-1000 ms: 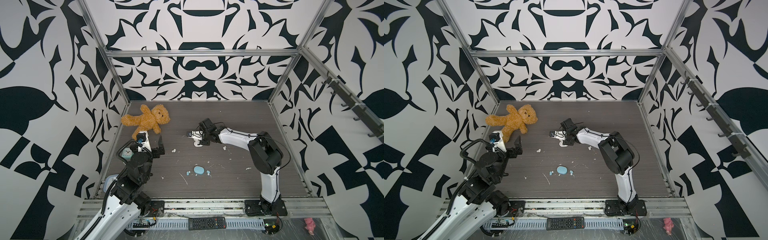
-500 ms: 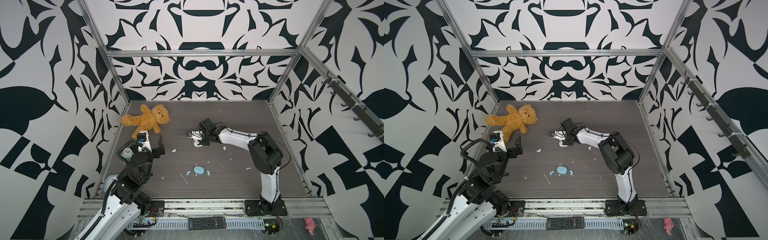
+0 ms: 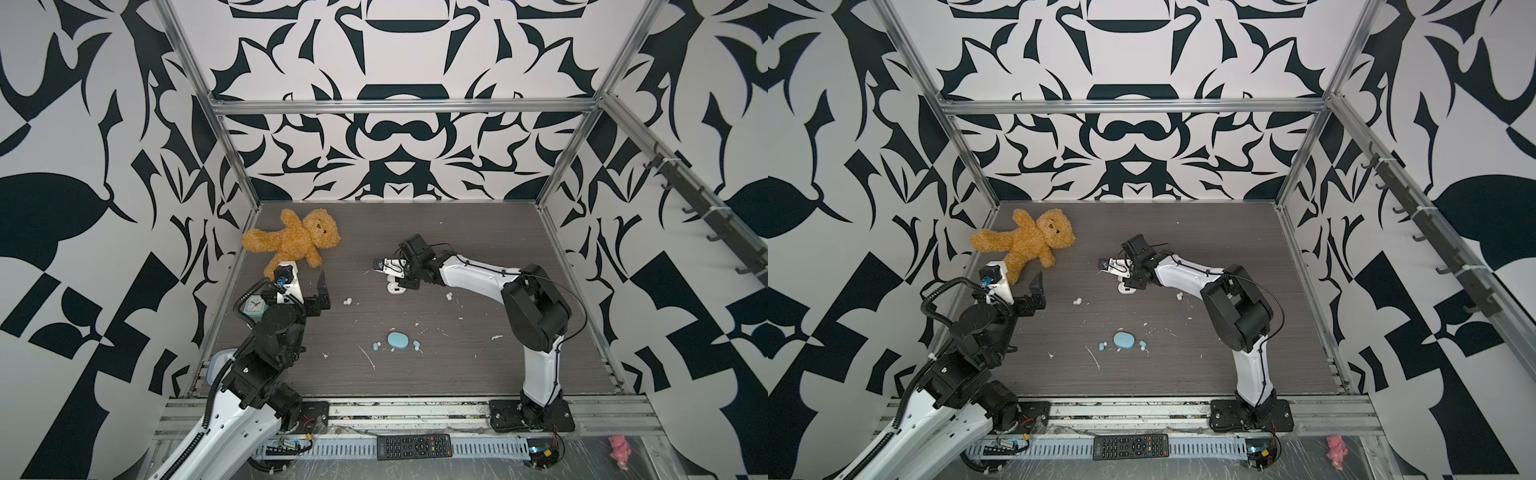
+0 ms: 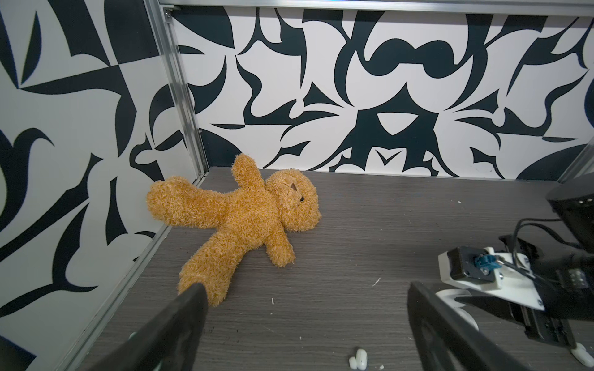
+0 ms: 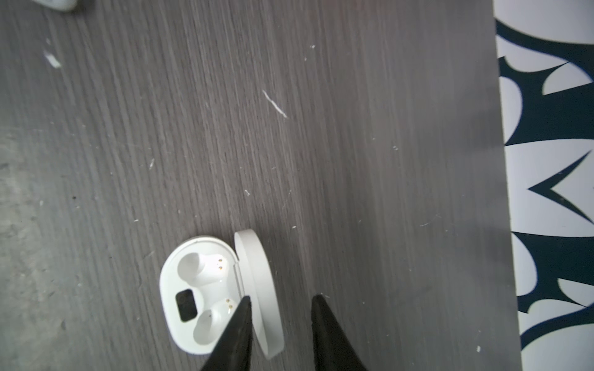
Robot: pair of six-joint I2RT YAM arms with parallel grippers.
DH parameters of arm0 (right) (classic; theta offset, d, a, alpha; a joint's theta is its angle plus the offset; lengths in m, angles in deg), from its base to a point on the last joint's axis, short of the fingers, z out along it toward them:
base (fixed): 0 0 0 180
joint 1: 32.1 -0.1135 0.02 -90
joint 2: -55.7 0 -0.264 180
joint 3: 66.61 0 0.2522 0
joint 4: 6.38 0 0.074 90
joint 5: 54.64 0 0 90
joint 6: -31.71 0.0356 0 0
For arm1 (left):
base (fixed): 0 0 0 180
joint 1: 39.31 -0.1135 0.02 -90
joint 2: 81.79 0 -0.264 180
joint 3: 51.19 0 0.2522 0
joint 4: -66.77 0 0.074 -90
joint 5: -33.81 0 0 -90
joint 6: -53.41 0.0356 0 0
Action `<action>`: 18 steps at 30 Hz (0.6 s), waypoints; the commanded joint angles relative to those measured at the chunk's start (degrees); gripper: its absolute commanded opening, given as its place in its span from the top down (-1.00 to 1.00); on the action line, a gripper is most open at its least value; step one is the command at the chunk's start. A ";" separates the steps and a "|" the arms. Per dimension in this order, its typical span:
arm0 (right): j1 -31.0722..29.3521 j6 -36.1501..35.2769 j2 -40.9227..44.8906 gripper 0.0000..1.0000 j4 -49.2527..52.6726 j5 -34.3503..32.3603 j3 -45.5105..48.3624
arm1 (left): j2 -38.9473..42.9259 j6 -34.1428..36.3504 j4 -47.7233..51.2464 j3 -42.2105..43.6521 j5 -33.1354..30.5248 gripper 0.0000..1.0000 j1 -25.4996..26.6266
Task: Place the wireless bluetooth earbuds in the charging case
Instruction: 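Lower the open white case onto the table with the right gripper, then open the right gripper and lift it away from the case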
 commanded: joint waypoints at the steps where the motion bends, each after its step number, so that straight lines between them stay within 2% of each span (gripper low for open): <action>1: -0.15 2.05 5.92 0.13 -1.18 0.68 -0.83 | 0.69 -0.38 -0.92 0.25 0.27 -0.98 -0.24; 5: -0.18 5.22 10.07 0.09 -3.41 0.93 0.45 | 0.27 -0.55 -0.27 -0.16 1.59 -0.98 -0.23; 7: -0.44 7.94 12.52 -0.25 -4.81 1.06 1.14 | -0.16 -0.76 0.66 -0.86 2.25 -0.98 -0.24; 8: -0.64 9.32 13.79 -0.62 -5.45 1.43 1.66 | -0.41 -0.64 1.12 -1.16 2.56 -0.98 -0.24; 11: -1.03 14.31 18.34 -1.00 -8.64 1.12 4.37 | -1.86 -1.67 6.38 -4.35 4.86 -0.98 -0.24; 14: -1.04 20.54 23.93 -1.00 -10.23 1.08 7.35 | -4.55 -5.10 16.01 -10.82 7.27 -0.99 -0.24; 18: -1.03 32.92 30.45 -1.00 -8.23 -4.69 9.90 | -7.93 -9.96 27.89 -18.08 10.29 -0.98 -0.24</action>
